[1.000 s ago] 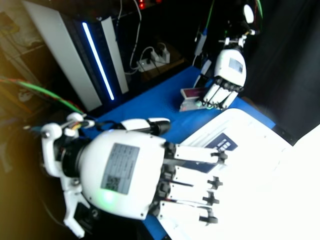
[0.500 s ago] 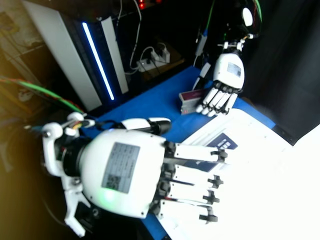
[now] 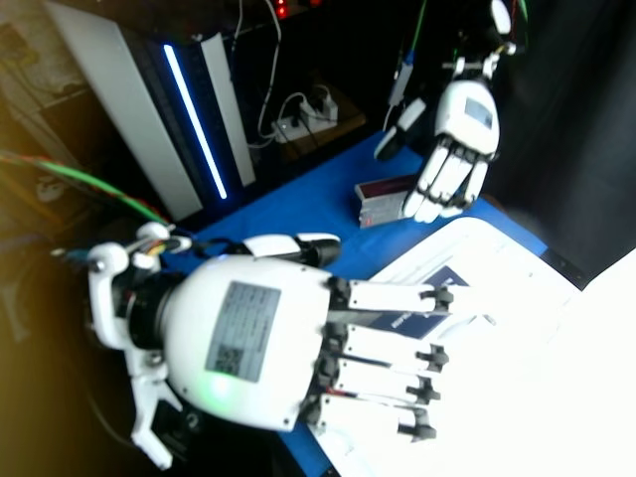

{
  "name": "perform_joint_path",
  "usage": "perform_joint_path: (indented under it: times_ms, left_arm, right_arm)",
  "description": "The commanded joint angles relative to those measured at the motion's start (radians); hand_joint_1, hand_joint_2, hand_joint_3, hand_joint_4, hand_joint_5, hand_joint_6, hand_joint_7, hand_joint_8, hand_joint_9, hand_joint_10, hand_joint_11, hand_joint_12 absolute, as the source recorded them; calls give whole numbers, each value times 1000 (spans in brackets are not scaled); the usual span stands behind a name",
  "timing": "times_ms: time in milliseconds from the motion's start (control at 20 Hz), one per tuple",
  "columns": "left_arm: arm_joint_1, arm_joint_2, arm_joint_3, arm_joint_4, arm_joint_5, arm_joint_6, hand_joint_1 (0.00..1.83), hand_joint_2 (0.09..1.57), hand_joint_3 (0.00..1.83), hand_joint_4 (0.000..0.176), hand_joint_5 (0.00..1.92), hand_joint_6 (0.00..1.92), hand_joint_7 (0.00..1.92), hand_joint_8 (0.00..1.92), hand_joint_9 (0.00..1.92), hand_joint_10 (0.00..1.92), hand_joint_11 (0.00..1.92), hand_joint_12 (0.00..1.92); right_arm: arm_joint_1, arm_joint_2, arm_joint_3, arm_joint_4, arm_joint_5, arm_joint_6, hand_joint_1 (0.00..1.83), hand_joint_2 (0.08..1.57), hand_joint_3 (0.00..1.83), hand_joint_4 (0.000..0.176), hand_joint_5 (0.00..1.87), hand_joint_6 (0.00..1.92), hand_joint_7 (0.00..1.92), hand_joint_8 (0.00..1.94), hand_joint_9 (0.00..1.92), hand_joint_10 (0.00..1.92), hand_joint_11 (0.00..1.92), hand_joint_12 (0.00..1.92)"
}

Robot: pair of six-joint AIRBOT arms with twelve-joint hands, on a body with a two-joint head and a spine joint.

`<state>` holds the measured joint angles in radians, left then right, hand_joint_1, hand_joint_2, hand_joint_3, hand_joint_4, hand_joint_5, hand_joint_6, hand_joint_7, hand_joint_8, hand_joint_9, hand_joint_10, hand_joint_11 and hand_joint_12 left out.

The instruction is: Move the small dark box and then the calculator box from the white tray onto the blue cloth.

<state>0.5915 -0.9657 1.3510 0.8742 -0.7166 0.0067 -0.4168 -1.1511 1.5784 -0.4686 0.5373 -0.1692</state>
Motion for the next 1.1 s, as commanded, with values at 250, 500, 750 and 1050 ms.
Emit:
perform_joint_path:
  times_ms: [250, 500, 750, 1050]
  left_arm:
    - [-66, 0, 51, -308, -32, 230, 718, 875, 5, 66, 284, 0, 352, 0, 364, 0, 24, 931]
    - [-66, -23, 82, -424, -20, 319, 691, 841, 0, 119, 162, 0, 215, 1, 196, 0, 0, 594]
    - [-66, -24, 77, -469, -74, 341, 606, 831, 6, 125, 119, 0, 232, 3, 185, 1, 0, 513]
    - [-68, -23, 75, -505, -106, 362, 586, 890, 11, 155, 87, 2, 191, 0, 136, 0, 0, 555]
  right_arm:
    - [7, -73, 92, 40, 93, 11, 675, 655, 0, 176, 0, 0, 111, 1, 204, 4, 0, 1092]
    - [4, -111, 143, 21, 65, 46, 648, 652, 4, 134, 0, 0, 180, 5, 172, 5, 0, 684]
    - [-23, -144, 174, 13, 33, 46, 671, 626, 1, 133, 0, 0, 158, 12, 256, 21, 0, 1072]
    - [-44, -164, 200, 13, 28, 71, 646, 660, 1, 43, 7, 0, 164, 4, 358, 28, 155, 1245]
